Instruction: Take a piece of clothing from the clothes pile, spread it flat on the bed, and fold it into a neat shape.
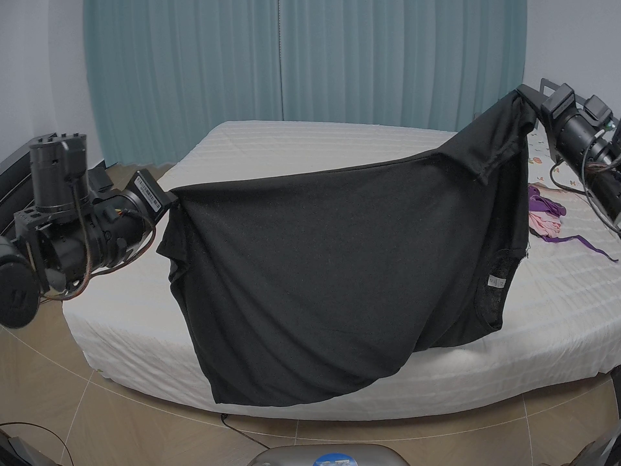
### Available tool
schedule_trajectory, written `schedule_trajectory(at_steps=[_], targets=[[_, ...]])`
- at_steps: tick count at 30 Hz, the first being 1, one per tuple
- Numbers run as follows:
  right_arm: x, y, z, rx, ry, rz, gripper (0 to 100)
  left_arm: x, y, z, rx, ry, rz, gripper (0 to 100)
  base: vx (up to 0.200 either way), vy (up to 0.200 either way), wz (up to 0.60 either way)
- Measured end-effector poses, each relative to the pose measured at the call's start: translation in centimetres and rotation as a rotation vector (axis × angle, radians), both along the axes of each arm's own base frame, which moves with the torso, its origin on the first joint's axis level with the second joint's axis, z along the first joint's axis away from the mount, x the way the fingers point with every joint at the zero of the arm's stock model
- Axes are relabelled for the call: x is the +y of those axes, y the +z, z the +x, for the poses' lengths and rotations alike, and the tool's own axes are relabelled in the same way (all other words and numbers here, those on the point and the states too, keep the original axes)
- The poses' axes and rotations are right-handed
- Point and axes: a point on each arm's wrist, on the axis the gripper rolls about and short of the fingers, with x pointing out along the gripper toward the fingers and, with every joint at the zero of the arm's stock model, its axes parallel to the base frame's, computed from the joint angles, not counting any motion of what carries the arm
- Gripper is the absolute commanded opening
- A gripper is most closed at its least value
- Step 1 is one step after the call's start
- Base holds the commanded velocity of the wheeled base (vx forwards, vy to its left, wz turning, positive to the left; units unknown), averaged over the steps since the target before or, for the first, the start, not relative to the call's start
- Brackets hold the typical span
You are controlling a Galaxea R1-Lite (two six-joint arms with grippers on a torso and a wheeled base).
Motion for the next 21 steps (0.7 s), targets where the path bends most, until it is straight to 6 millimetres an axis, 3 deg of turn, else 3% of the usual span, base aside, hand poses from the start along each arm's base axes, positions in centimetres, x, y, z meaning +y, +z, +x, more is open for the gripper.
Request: schedule_trajectory(at_steps=[8, 17, 21], targets=[[0.5, -3.2, 5.1, 0.044, -0.03, -0.017, 0, -0.2, -1.9, 4.9, 0.061, 0.007, 0.0, 0, 0.2, 0.0, 0.0], [0.4, -6.6, 8.8, 0.125, -0.059, -0.038, 0, -1.1, -4.3, 9.1, 0.017, -0.007, -0.017, 0, 0.2, 0.0, 0.0], [0.1, -8.3, 10.2, 0.162, -0.076, -0.046, 0, -1.6, -5.5, 10.7, 0.018, -0.01, -0.014, 0, 0.0, 0.0, 0.0]])
